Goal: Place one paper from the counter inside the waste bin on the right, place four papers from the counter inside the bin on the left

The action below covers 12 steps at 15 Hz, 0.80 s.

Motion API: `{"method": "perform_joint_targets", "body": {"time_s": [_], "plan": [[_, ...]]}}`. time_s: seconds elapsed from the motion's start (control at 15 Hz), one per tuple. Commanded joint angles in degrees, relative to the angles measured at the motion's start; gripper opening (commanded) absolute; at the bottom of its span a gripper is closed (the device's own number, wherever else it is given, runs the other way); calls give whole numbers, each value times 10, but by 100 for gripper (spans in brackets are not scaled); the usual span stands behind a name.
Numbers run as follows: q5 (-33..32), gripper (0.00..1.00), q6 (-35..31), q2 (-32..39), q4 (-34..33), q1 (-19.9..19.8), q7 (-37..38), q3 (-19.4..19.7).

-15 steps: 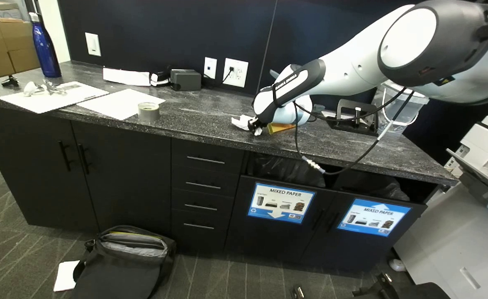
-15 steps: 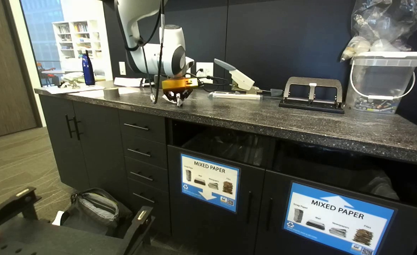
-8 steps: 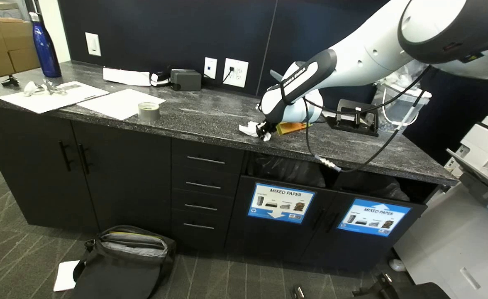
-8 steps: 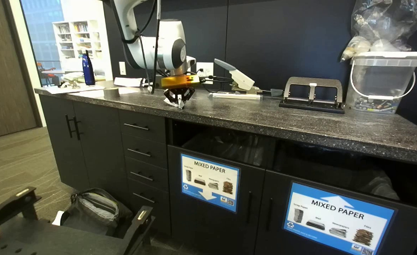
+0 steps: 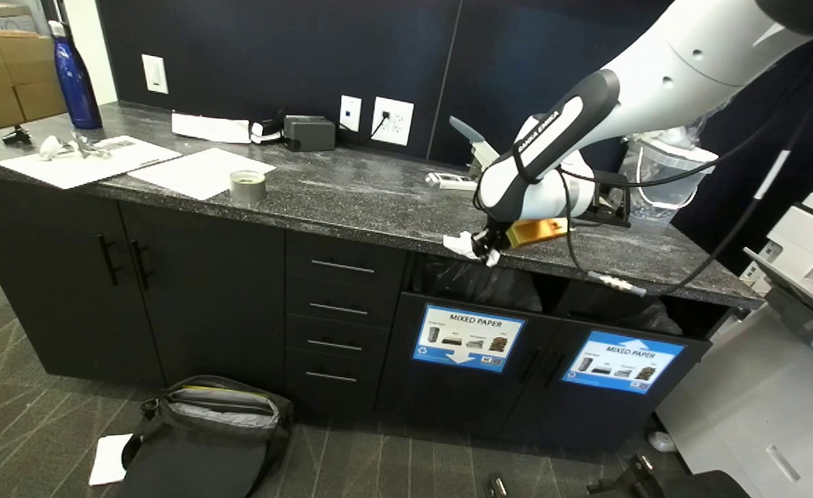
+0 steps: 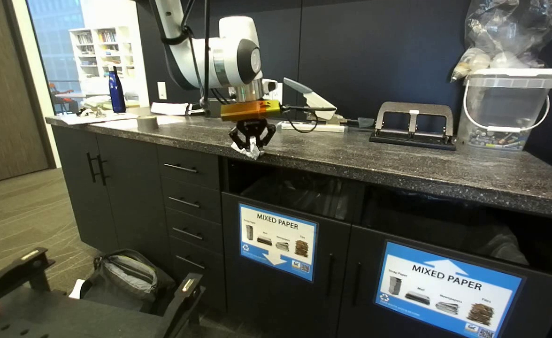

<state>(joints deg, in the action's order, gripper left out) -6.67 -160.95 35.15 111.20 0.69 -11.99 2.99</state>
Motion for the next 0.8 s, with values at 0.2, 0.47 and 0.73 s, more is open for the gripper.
{"method": "perform_joint_targets", "body": {"time_s": [0.2, 0.47, 0.73], "plan": [[-33, 6, -13, -27, 181, -12, 40, 53], [-21, 7, -195, 16, 223, -17, 70, 67], [10, 7, -350, 88, 225, 6, 83, 82]]}}
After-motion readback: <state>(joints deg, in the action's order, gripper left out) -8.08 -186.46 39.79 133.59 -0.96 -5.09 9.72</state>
